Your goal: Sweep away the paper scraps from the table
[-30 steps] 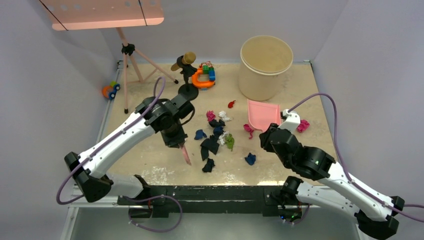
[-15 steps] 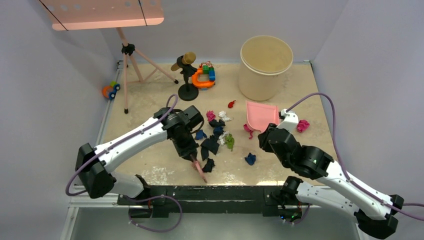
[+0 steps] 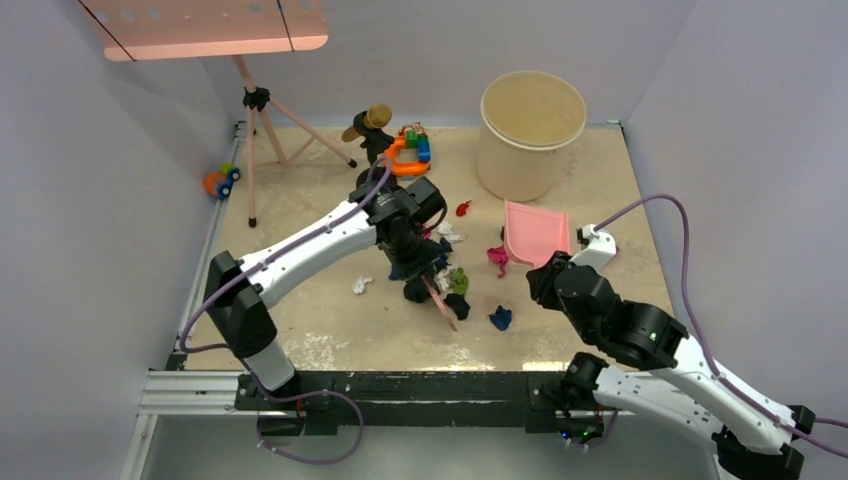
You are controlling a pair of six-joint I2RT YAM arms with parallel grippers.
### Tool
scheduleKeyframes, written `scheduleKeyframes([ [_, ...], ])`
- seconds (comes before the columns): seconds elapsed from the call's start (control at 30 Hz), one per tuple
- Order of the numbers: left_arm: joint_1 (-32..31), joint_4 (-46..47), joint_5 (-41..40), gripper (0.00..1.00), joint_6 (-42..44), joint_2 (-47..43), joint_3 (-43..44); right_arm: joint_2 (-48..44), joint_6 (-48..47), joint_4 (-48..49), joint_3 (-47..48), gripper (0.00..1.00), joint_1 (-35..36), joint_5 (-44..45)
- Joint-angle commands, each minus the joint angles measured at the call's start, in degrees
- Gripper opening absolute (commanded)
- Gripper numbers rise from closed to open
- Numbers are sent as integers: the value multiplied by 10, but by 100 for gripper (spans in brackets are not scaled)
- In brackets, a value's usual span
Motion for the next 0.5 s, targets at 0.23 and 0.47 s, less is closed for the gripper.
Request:
scheduleKeyframes([
  [0.23,21,-181,-244,0,-10,-240,-65,19,7,28,2,0,-2,16],
  [0.47,95,-211,-348,0,79,-227,-103,30,-9,36,4,0,-3,5],
])
